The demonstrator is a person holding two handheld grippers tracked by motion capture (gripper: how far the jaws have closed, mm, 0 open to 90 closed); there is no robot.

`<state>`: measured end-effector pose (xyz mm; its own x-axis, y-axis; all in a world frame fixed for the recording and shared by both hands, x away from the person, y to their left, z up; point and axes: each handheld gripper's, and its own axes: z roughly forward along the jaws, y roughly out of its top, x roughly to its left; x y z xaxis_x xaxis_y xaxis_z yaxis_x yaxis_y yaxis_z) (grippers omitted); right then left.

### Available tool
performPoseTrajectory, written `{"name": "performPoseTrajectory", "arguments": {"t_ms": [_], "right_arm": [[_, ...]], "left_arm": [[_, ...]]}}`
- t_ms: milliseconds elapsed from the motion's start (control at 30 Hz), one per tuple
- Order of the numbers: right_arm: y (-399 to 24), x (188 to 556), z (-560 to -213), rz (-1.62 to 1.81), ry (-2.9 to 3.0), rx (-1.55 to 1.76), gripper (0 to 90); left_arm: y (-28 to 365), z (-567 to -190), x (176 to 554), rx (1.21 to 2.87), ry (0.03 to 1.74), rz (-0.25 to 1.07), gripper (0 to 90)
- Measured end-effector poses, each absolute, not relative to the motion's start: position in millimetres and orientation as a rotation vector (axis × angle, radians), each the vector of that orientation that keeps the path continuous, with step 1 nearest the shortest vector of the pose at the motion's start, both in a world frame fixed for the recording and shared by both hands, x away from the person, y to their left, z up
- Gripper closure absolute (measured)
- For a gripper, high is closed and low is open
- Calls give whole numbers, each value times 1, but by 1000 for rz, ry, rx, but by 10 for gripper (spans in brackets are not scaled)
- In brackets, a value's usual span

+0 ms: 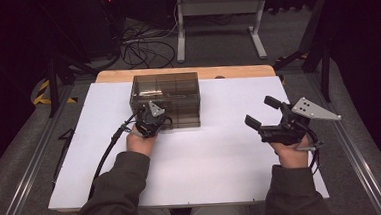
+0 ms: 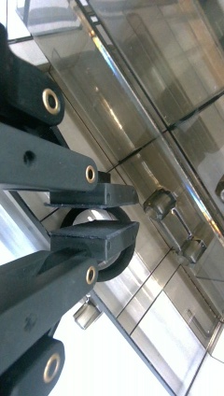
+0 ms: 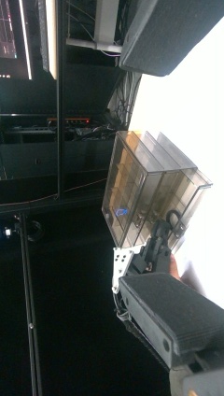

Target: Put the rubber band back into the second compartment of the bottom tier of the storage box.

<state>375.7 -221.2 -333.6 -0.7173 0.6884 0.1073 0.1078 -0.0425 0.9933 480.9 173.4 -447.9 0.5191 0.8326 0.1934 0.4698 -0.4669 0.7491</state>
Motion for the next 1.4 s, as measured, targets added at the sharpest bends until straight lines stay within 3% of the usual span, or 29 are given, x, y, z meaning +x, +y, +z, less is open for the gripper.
{"name": "performPoseTrajectory", "arguments": {"t_ms": [700, 1400], "right_arm": [[-221, 376, -334, 1806, 1811, 840, 4], [-220, 375, -334, 1804, 1812, 837, 4]], "left_arm": [[178, -437, 472, 2097, 1033, 704, 759], [184, -424, 459, 2038, 1013, 711, 599]]}}
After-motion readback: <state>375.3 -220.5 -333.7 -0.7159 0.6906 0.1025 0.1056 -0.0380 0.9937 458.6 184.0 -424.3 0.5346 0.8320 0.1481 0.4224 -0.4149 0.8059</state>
